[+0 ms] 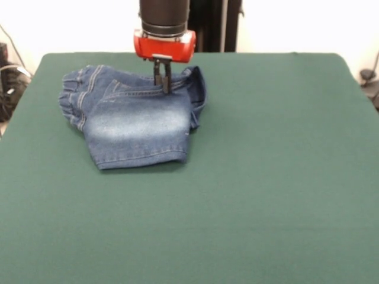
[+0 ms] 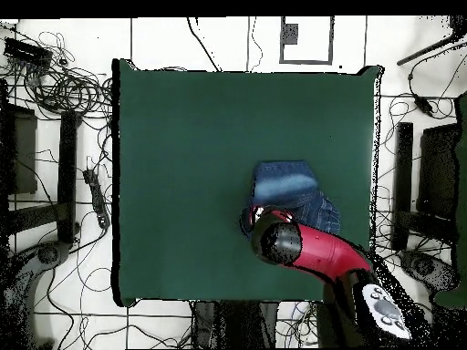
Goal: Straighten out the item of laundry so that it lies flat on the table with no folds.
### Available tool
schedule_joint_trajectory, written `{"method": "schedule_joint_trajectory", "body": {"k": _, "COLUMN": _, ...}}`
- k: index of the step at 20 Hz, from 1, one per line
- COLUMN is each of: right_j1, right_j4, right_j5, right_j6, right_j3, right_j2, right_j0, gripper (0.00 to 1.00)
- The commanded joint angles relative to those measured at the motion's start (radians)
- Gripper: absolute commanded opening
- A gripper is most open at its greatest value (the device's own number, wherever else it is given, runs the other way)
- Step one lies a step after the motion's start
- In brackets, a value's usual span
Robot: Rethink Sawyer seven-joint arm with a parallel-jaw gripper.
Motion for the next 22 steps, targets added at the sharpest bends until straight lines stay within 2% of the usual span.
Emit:
{"method": "schedule_joint_trajectory", "body": {"k": 1, "right_j1": 0.068, "right_j4": -0.094, "right_j5": 0.079, "right_j6": 0.033, "right_j3": -0.145, "right_j2": -0.042, "right_j0": 0.129, "gripper": 0.0}}
{"method": "schedule_joint_trajectory", "body": {"k": 7, "right_j1": 0.069, "right_j4": -0.156, "right_j5": 0.134, "right_j6": -0.014, "right_j3": -0.166, "right_j2": -0.011, "right_j0": 0.122, "gripper": 0.0}}
{"method": "schedule_joint_trajectory", "body": {"k": 15, "right_j1": 0.05, "right_j4": -0.269, "right_j5": 0.288, "right_j6": -0.12, "right_j3": -0.225, "right_j2": 0.03, "right_j0": 0.121, "gripper": 0.0}}
{"method": "schedule_joint_trajectory", "body": {"k": 22, "right_j1": 0.036, "right_j4": -0.315, "right_j5": 0.386, "right_j6": -0.106, "right_j3": -0.267, "right_j2": 0.062, "right_j0": 0.131, "gripper": 0.0}}
